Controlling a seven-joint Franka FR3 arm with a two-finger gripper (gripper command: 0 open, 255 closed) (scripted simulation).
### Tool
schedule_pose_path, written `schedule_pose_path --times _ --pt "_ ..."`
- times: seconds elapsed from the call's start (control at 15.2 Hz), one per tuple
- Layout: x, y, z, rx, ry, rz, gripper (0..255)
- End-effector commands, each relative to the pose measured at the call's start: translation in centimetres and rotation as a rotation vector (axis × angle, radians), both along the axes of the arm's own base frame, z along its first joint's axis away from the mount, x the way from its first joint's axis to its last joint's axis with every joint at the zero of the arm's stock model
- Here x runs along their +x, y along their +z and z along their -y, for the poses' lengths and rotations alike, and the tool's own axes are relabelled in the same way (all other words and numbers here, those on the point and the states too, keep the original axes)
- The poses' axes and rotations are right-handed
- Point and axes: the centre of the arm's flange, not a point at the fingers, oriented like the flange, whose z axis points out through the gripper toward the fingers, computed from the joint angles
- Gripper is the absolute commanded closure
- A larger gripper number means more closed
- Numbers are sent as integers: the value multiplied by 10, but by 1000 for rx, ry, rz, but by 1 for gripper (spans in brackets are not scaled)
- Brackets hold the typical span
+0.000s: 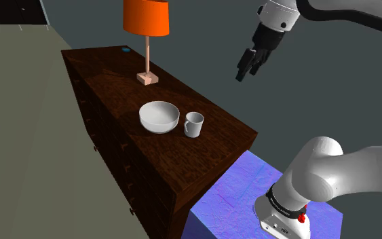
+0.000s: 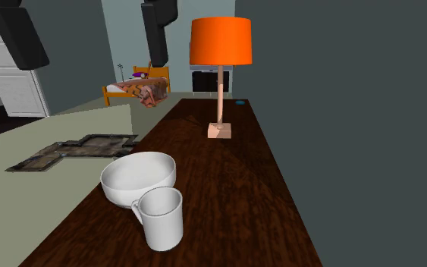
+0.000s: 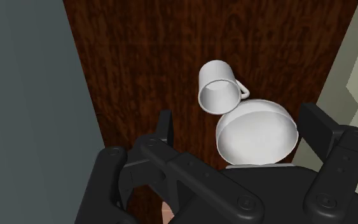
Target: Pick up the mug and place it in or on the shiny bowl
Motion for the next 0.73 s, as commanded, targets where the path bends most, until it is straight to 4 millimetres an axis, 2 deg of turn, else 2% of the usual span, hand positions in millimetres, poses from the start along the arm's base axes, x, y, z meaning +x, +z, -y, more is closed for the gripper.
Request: schedule_pose_path --times 0.0,0.66 --pt "0 0 0 0 0 0 0" --pt "84 -107 19 40 5 -64 0"
